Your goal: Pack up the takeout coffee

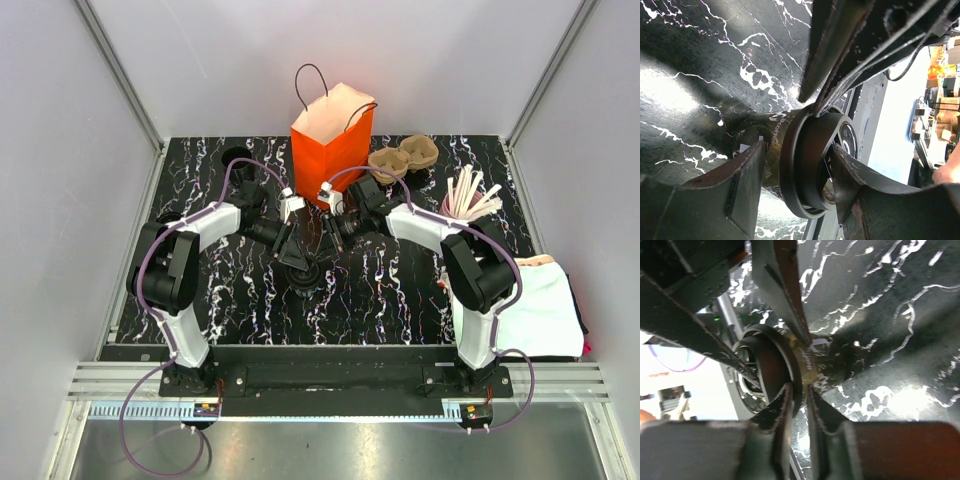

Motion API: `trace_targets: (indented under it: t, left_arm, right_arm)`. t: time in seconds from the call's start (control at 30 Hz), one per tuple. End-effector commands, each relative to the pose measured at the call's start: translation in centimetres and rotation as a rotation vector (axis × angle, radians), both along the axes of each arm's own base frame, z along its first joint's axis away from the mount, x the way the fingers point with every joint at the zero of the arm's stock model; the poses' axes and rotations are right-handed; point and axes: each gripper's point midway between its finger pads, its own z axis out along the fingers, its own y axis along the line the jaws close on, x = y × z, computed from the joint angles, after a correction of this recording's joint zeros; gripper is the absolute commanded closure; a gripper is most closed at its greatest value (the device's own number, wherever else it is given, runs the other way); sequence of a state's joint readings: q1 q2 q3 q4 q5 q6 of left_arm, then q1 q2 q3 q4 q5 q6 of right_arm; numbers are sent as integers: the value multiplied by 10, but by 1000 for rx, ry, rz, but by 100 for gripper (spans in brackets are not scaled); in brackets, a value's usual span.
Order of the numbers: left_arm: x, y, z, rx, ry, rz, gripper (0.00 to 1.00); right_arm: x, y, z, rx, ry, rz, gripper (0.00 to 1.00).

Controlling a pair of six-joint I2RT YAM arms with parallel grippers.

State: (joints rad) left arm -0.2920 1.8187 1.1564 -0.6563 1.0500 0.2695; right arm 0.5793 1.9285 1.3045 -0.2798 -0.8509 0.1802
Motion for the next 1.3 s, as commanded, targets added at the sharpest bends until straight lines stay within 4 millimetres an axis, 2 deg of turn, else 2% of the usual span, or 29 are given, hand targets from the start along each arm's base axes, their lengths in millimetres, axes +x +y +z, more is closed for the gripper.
trace_targets:
  t: [0.0, 0.03, 0.1, 0.17, 0.27, 0.37, 0.53, 0.67, 0.87, 1.07, 1.27]
  left_arm:
    - [8, 25, -64, 280, -129, -28, 48]
    - [7, 25, -64, 282, -128, -28, 48]
    - [8, 26, -65, 282, -126, -27, 48]
    - [7, 25, -66, 280, -120, -28, 49]
    - [8, 24, -64, 274, -119, -25, 49]
    - [8, 24, -65, 275, -119, -22, 50]
    - [10, 24, -65, 280, -124, -12, 51]
    - [10, 23, -64, 276, -121, -8, 51]
    - [10, 22, -65, 271, -113, -5, 52]
    - [11, 23, -63, 275, -122, 4, 52]
    - [10, 24, -63, 279, -132, 8, 53]
  right_arm:
    - [6, -8, 1, -87, -92, -20, 72]
    - [13, -12, 8, -70, -96, -36, 68]
    - [14, -15, 22, -33, -94, -37, 62]
    - [14, -19, 28, -6, -78, -33, 50]
    - [4, -21, 27, 18, -40, -9, 36]
    - [-4, -23, 26, 38, 4, 4, 30]
    - [-8, -18, 36, 99, 33, -8, 29]
    - [-14, -18, 28, 94, 54, -44, 28]
    - [-19, -5, 25, 99, 46, -72, 26]
    - [-12, 7, 22, 105, 70, -112, 24]
    - [-17, 12, 9, 45, 35, -128, 36]
